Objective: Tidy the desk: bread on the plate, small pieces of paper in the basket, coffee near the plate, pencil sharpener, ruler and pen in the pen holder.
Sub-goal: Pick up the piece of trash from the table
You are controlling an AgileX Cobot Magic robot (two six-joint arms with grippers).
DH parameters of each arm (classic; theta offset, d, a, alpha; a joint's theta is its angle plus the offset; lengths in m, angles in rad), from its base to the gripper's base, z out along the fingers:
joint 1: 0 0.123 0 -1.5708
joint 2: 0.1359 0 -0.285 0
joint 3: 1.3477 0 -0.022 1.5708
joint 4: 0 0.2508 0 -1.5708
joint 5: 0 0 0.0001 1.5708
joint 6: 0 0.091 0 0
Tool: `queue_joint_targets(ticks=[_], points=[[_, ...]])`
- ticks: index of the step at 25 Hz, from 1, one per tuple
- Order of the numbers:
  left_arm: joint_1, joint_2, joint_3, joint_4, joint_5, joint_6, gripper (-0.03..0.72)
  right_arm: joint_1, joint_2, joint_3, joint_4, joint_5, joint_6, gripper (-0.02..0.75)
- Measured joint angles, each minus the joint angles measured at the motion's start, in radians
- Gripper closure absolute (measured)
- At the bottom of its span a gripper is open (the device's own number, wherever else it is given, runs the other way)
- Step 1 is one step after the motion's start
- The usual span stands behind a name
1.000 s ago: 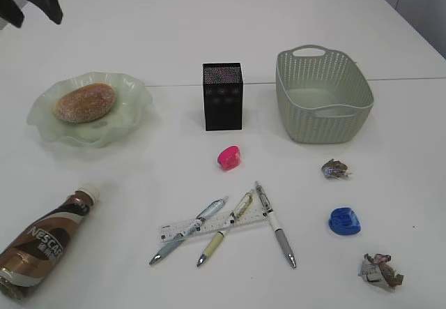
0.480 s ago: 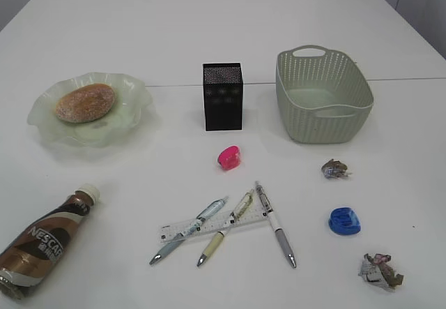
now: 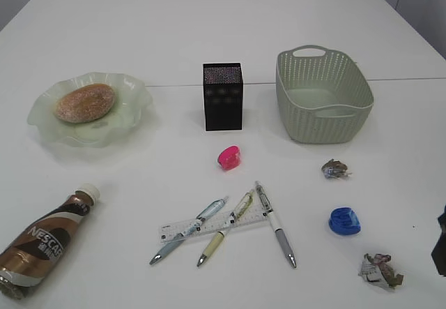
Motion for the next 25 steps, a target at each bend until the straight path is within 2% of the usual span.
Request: queue_joint_targets(ticks=[10,20,25], points=[[0.0,-0.14,0.008,-0.047,0.002,0.002,0.191,0.0,0.249,-0.011,0.033,-0.173,-0.044,0.174],[0.0,-0.175,0.074,-0.047,0.002,0.002,0.191,0.001,0.438,-0.083,0.037,-0.226,-0.063,0.174],[0.0,-0.175,0.079,-0.047,0.002,0.002,0.191,0.001,0.514,-0.122,0.037,-0.246,-0.067,0.241]])
